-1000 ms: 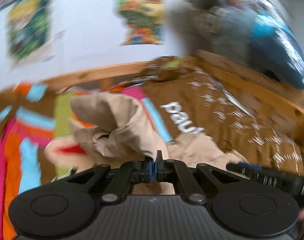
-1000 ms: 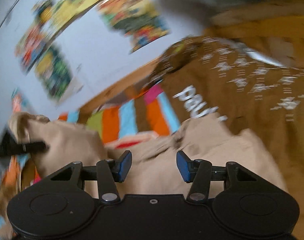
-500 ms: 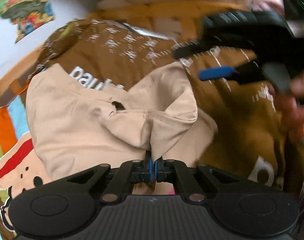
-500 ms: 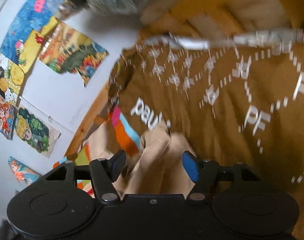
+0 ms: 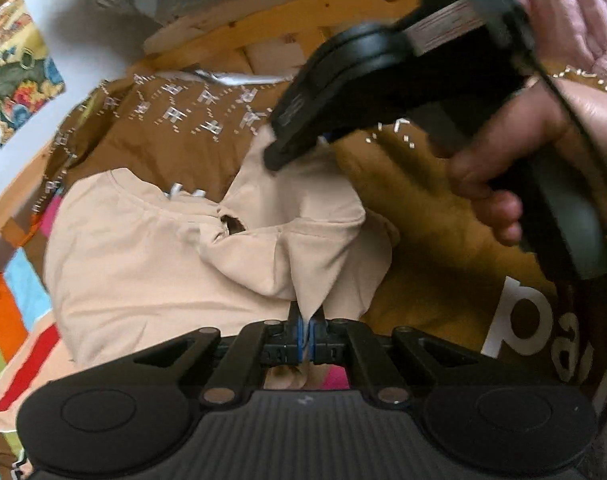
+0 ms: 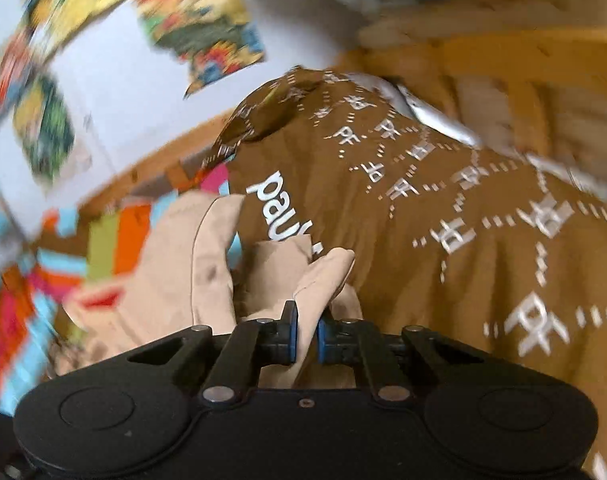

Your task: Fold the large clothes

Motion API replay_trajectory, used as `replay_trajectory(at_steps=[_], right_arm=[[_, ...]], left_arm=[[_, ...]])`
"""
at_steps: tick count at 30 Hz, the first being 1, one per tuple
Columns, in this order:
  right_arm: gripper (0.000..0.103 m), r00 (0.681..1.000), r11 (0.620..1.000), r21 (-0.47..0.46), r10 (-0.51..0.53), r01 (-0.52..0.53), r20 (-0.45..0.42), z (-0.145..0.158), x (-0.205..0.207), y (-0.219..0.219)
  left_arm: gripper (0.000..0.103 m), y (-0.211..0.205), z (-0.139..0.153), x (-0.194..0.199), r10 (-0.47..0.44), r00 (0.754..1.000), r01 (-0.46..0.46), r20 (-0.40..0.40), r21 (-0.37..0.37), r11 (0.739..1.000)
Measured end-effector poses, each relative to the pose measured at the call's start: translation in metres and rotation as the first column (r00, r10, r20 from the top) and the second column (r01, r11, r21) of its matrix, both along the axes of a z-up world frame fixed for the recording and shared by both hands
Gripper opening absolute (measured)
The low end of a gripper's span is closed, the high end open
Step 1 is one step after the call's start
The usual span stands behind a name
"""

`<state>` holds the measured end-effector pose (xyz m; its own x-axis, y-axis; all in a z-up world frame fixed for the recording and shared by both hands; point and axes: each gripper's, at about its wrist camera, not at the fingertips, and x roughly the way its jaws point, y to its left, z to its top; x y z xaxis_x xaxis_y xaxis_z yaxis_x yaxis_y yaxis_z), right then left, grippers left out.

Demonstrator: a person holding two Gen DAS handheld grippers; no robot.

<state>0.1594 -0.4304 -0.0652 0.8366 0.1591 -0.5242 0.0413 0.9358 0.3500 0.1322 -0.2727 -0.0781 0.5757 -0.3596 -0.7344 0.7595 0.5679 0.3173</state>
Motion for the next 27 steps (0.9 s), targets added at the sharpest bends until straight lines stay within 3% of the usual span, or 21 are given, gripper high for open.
replay_trajectory(at_steps=[3, 5, 7, 9, 12, 16, 18, 19, 22, 24, 27], right_arm=[[0.009, 0.998, 0.992, -0.128, 0.008, -0.016, -0.066, -0.024, 0.015, 0.01], [0.011, 0.995, 0.977, -0.209, 0.023, -0.042, -0.093, -0.036, 0.016, 0.018], [0.011, 0.996, 0.967, -0.25, 0.035, -0.055, -0.082, -0.036, 0.015, 0.022], [0.012, 0.997, 0.964, -0.262, 0.031, -0.047, -0.065, -0.034, 0.014, 0.023], [0.014, 0.998, 0.963, -0.267, 0.022, -0.037, -0.058, -0.036, 0.015, 0.022], [0.036, 0.999, 0.946, -0.324, -0.008, -0.009, -0.049, -0.029, 0.01, 0.024], [0.043, 0.999, 0.942, -0.337, -0.024, 0.009, -0.041, -0.018, 0.006, 0.022], [0.047, 0.999, 0.938, -0.346, -0.031, 0.019, -0.029, -0.012, 0.004, 0.021], [0.059, 0.998, 0.928, -0.367, -0.052, 0.058, 0.027, 0.011, -0.009, 0.022], [0.063, 0.997, 0.933, -0.352, -0.049, 0.068, 0.062, 0.024, -0.015, 0.024], [0.065, 0.997, 0.983, -0.177, -0.027, 0.039, 0.073, 0.04, -0.004, 0.029]], left_arm=[[0.002, -0.001, -0.016, 0.011, -0.015, 0.999, 0.015, -0.037, 0.011, 1.0], [0.007, 0.007, -0.013, 0.014, -0.013, 0.998, 0.011, -0.067, -0.029, 1.0], [0.02, 0.022, 0.001, 0.015, -0.026, 0.993, 0.011, -0.119, -0.118, 0.993], [0.042, 0.037, 0.017, 0.013, -0.068, 0.984, 0.036, -0.162, -0.196, 0.98], [0.053, 0.06, 0.041, 0.0, -0.101, 0.983, 0.058, -0.154, -0.265, 0.963], [0.074, 0.11, 0.07, -0.007, -0.08, 0.988, 0.029, -0.132, -0.351, 0.936], [0.087, 0.134, 0.079, -0.001, -0.015, 0.99, -0.039, -0.138, -0.386, 0.922], [0.088, 0.144, 0.079, 0.002, 0.026, 0.988, -0.086, -0.153, -0.4, 0.913], [0.09, 0.179, 0.068, 0.03, 0.174, 0.949, -0.281, -0.263, -0.456, 0.844], [0.092, 0.202, 0.052, 0.052, 0.221, 0.906, -0.39, -0.362, -0.507, 0.769], [0.092, 0.225, 0.028, 0.081, 0.224, 0.852, -0.478, -0.472, -0.529, 0.702]])
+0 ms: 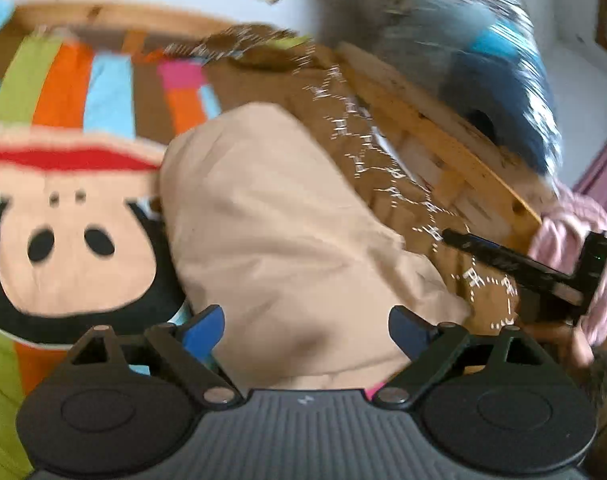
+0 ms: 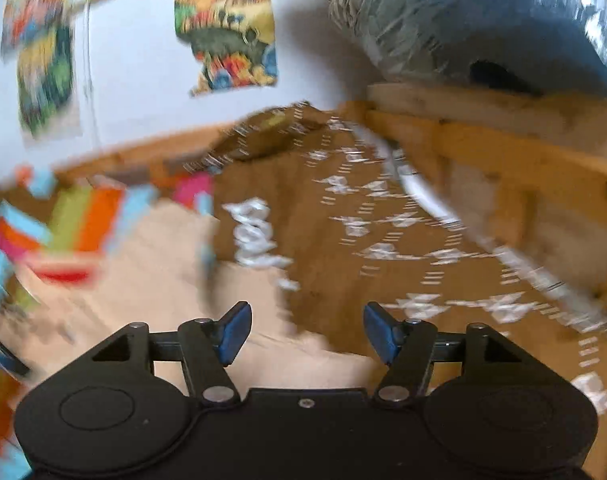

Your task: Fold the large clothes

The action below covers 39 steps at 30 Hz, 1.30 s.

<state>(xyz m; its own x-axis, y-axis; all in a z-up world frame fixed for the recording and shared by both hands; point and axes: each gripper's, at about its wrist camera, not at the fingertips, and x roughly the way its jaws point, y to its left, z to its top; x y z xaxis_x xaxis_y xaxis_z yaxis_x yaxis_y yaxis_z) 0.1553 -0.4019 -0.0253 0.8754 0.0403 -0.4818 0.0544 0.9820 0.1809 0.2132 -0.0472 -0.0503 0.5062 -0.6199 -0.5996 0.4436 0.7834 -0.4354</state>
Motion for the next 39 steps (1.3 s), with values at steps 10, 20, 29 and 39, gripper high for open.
replay_trajectory(at_steps=[10, 20, 29, 39], right_arm=[[0.063, 0.917, 0.97, 0.16, 0.225, -0.181, -0.33, -0.009, 0.133, 0.049], [0.008, 0.931, 0.978, -0.006, 0.194, -0.206, -0.309, -0.023, 0.069, 0.045], [0.022, 0.958, 0.974, -0.145, 0.131, -0.172, -0.255, -0.024, 0.065, 0.049], [0.03, 0.889, 0.862, -0.25, 0.382, -0.441, -0.252, -0.011, 0.169, 0.139]], left_arm=[[0.088, 0.02, -0.067, 0.049, -0.008, 0.966, -0.034, -0.259, -0.155, 0.987], [0.09, -0.001, -0.075, 0.038, -0.06, 0.962, 0.034, -0.267, -0.102, 0.994], [0.091, -0.013, -0.089, 0.039, -0.033, 0.935, -0.004, -0.353, -0.105, 0.994], [0.092, -0.022, -0.08, 0.033, -0.012, 0.961, 0.0, -0.277, -0.043, 0.999]])
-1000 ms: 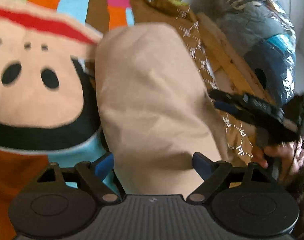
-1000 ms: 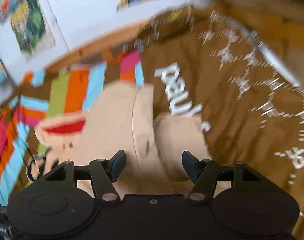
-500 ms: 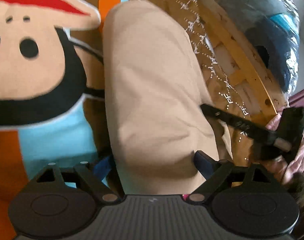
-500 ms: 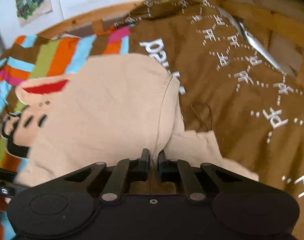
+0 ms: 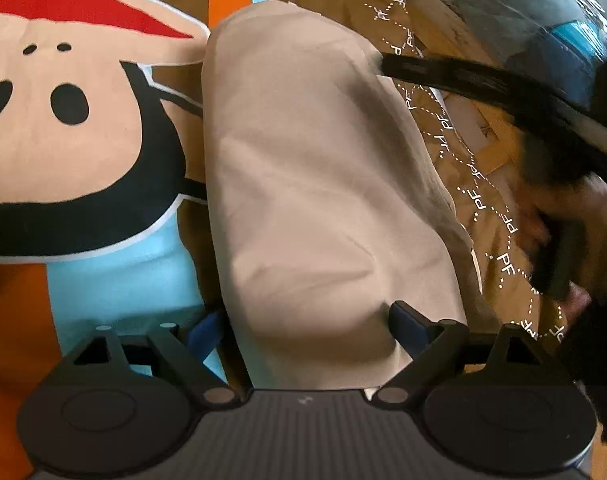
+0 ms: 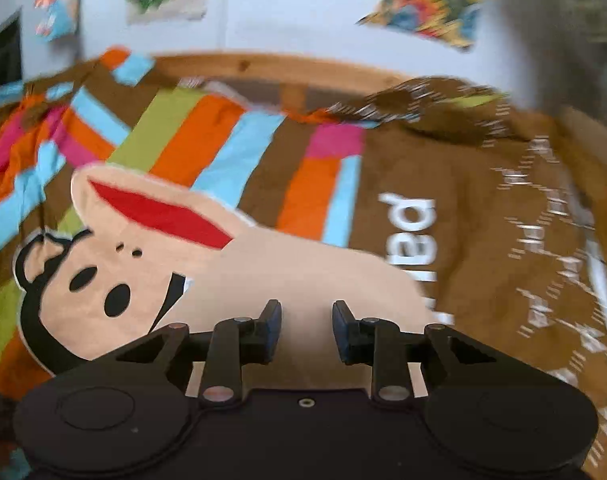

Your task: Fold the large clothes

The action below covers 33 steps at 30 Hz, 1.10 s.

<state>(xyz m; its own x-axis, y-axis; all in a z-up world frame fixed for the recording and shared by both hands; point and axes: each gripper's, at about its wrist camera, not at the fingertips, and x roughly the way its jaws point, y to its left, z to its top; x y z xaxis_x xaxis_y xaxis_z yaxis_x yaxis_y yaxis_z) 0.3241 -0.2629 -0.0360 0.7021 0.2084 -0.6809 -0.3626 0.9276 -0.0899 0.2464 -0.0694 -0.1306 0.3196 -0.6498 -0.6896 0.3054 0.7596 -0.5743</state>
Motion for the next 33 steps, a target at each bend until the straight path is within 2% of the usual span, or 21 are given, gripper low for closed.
replay_trajectory(at_steps=[3, 6, 11, 15, 17, 22, 25, 28, 30, 33], right_arm=[[0.03, 0.998, 0.998, -0.056, 0.004, -0.008, -0.064, -0.03, 0.02, 0.006], [0.03, 0.993, 0.999, 0.007, -0.039, 0.04, -0.108, -0.049, 0.029, -0.009], [0.031, 0.994, 0.996, -0.032, -0.08, 0.078, -0.078, -0.067, 0.028, -0.006], [0.031, 0.994, 0.994, -0.033, -0.101, 0.1, -0.044, -0.057, 0.018, -0.006], [0.031, 0.993, 0.992, -0.05, -0.115, 0.114, -0.015, -0.042, 0.005, -0.012], [0.032, 0.987, 0.987, 0.013, -0.162, 0.162, 0.009, -0.012, -0.062, -0.051], [0.032, 0.981, 0.981, 0.018, -0.196, 0.196, -0.001, -0.017, -0.103, -0.072], [0.036, 0.979, 0.979, -0.041, -0.202, 0.201, -0.002, -0.043, -0.128, -0.077], [0.036, 0.975, 0.976, -0.014, -0.215, 0.216, 0.05, -0.05, -0.14, -0.078], [0.041, 0.952, 0.957, 0.071, -0.288, 0.282, 0.103, -0.041, -0.164, -0.082]], left_arm=[[0.092, -0.001, 0.001, -0.002, 0.0, 1.0, 0.0, 0.02, 0.011, 1.0], [0.092, -0.001, -0.002, 0.001, -0.003, 1.0, 0.003, 0.003, -0.004, 1.0], [0.092, 0.004, -0.008, 0.006, 0.0, 1.0, 0.0, -0.025, -0.023, 1.0], [0.093, 0.004, -0.008, 0.005, -0.009, 1.0, 0.009, -0.02, -0.012, 1.0], [0.093, 0.003, -0.008, 0.003, -0.012, 1.0, 0.012, -0.012, 0.003, 1.0], [0.093, -0.002, -0.006, 0.004, -0.008, 1.0, 0.008, -0.004, 0.015, 1.0], [0.093, -0.003, -0.006, 0.003, -0.006, 1.0, 0.006, 0.0, 0.018, 1.0], [0.092, -0.005, -0.004, 0.0, -0.012, 1.0, 0.011, 0.023, 0.031, 0.999], [0.092, -0.008, -0.004, -0.002, -0.018, 0.999, 0.016, 0.041, 0.039, 0.999], [0.092, -0.008, -0.003, -0.004, -0.007, 0.999, 0.005, 0.048, 0.038, 0.999]])
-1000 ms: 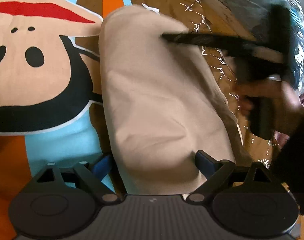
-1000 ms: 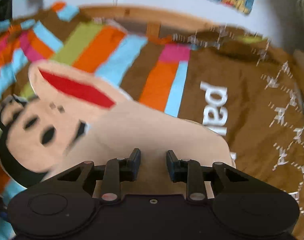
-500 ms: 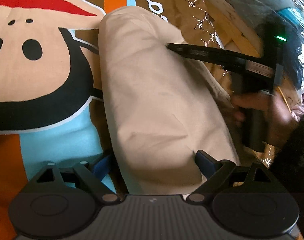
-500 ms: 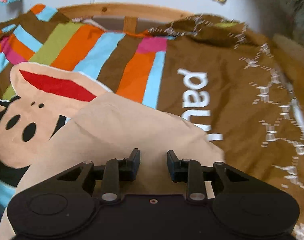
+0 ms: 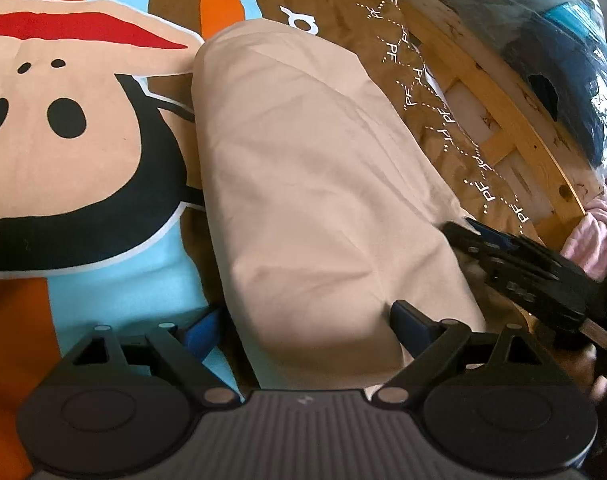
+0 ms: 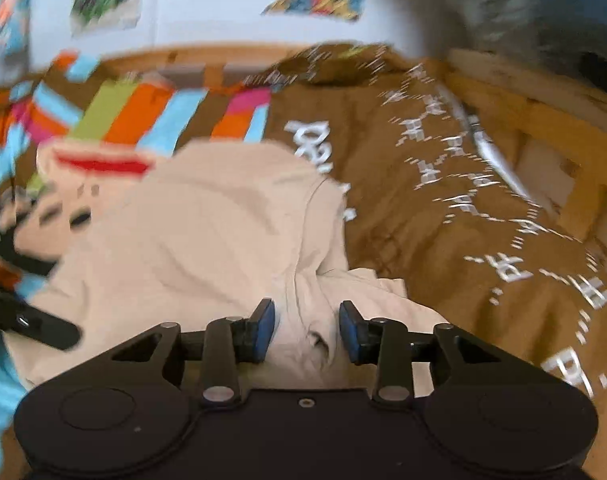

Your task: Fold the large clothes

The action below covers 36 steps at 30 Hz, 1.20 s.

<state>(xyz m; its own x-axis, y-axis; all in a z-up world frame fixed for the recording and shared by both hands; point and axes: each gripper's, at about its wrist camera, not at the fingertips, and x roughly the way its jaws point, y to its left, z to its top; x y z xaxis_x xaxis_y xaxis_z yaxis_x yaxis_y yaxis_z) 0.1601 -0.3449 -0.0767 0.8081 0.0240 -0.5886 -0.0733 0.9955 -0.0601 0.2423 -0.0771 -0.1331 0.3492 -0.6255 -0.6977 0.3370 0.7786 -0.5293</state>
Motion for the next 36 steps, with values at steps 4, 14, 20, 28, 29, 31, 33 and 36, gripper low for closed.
replay_trajectory(at_steps=[4, 14, 20, 28, 29, 31, 33, 36], right_arm=[[0.058, 0.988, 0.991, -0.003, -0.136, 0.137, 0.067, 0.018, -0.033, -0.012], [0.004, 0.962, 0.949, 0.162, -0.261, 0.271, -0.082, -0.011, 0.0, -0.063], [0.0, 0.975, 0.967, 0.131, -0.216, 0.22, -0.047, -0.021, 0.017, -0.059], [0.076, 0.94, 0.926, 0.165, -0.332, 0.341, -0.077, 0.007, -0.016, -0.073], [0.075, 0.936, 0.921, 0.17, -0.339, 0.351, -0.096, 0.004, -0.013, -0.076], [0.062, 0.93, 0.902, 0.231, -0.337, 0.364, -0.149, -0.007, -0.007, -0.083], [0.034, 0.93, 0.882, 0.302, -0.317, 0.361, -0.186, -0.019, -0.002, -0.087], [0.011, 0.953, 0.923, 0.238, -0.292, 0.302, -0.077, -0.011, 0.001, -0.075]], left_arm=[[0.092, 0.003, 0.001, -0.002, 0.005, 1.0, -0.005, 0.011, -0.011, 1.0], [0.092, 0.0, 0.004, -0.008, 0.007, 0.999, -0.008, 0.051, 0.018, 1.0], [0.094, -0.005, 0.003, -0.008, 0.012, 0.998, -0.013, 0.061, 0.027, 1.0], [0.094, 0.001, 0.0, -0.002, 0.0, 1.0, 0.0, 0.023, -0.005, 1.0], [0.094, 0.001, -0.001, -0.001, 0.003, 1.0, -0.002, 0.015, -0.01, 1.0], [0.095, 0.002, -0.003, -0.001, 0.011, 1.0, -0.01, 0.003, -0.019, 1.0], [0.095, 0.002, -0.004, -0.001, 0.012, 1.0, -0.012, 0.002, -0.022, 1.0], [0.095, 0.001, -0.003, -0.002, 0.01, 1.0, -0.01, 0.01, -0.017, 1.0]])
